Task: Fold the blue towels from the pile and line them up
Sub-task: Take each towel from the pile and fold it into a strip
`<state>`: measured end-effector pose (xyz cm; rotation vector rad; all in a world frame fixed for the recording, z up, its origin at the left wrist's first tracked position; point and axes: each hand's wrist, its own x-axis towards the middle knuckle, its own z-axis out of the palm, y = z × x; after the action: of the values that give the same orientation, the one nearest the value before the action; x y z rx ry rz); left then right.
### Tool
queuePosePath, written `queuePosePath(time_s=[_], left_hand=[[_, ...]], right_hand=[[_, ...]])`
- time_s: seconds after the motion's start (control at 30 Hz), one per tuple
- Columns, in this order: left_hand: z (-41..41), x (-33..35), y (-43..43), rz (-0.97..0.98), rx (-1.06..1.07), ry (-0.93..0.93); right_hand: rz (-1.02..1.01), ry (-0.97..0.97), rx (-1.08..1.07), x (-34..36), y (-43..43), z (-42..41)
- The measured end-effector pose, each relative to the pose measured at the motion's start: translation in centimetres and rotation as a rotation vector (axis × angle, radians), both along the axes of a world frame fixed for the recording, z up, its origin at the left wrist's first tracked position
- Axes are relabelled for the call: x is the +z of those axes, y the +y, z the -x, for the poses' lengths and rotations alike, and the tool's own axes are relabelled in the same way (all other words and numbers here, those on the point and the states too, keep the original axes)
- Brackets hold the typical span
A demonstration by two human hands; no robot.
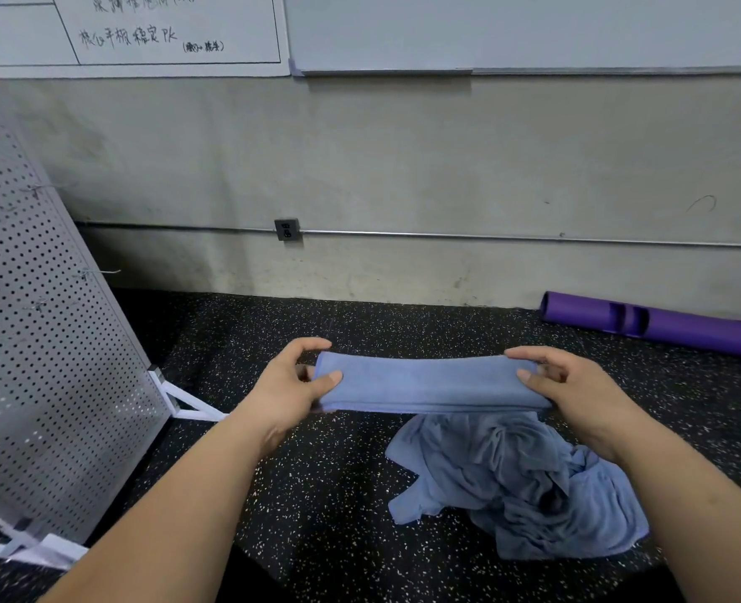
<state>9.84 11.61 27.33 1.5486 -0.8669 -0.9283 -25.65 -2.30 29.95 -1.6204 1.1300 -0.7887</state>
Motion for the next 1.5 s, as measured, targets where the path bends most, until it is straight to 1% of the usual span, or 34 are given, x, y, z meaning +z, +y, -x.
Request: queuePosePath(time_s=[0.07, 0.17, 0.33, 0.43, 0.53, 0.6, 0.67, 0.77, 0.87, 0.97, 1.17, 1.33, 1.5], left_hand=[[0.0, 0.2, -0.2, 0.055, 0.051, -0.007], [0.0, 0.1, -0.4, 0.069, 0.056, -0.038], [-0.5, -0.6, 0.0, -0.009, -0.065, -0.059], [-1.1, -0.8, 0.1, -0.041, -0.040, -0.081], [-0.7, -0.5, 0.2, -0.051, -0.012, -0.139], [-0.3, -0.4, 0.2, -0.044, -0.004, -0.143], [0.2, -0.3, 0.1, -0.022, 0.005, -0.161], [0.6, -0.6, -0.2, -0.010, 0.036, -0.264], [1.1, -0.7, -0.5, -0.012, 0.067, -0.301], [1.9, -0.4, -0.7, -0.057, 0.071, -0.514], [4.8, 0.3, -1.3, -0.042, 0.016, -0.638], [7.0, -0.1, -2.1, -0.060, -0.041, -0.659], [8.5, -0.5, -2.8, -0.082, -0.016, -0.555]], right_hand=[[-0.013, -0.048, -0.045, -0.1, -0.2, -0.2], [-0.081, -0.096, -0.031, -0.3, -0.3, -0.4], [-0.148, -0.069, 0.046, -0.8, -0.6, 0.2], [-0.174, -0.062, 0.070, -1.2, -0.9, 0.6], [-0.104, 0.032, 0.039, -1.5, -1.0, 0.4], [-0.056, 0.085, 0.026, -1.9, -1.0, -0.1], [-0.027, 0.106, 0.021, -2.1, -1.0, -0.5], [0.038, 0.113, 0.027, -2.0, -0.8, -1.3], [0.090, 0.139, 0.019, -2.3, -0.7, -2.1], [0.143, 0.189, -0.003, -2.2, -0.4, -3.1], [0.273, 0.303, 0.042, -1.9, 1.3, -6.1], [0.377, 0.301, 0.095, -2.2, 2.8, -8.8], [0.413, 0.253, 0.130, -3.2, 3.8, -10.7]])
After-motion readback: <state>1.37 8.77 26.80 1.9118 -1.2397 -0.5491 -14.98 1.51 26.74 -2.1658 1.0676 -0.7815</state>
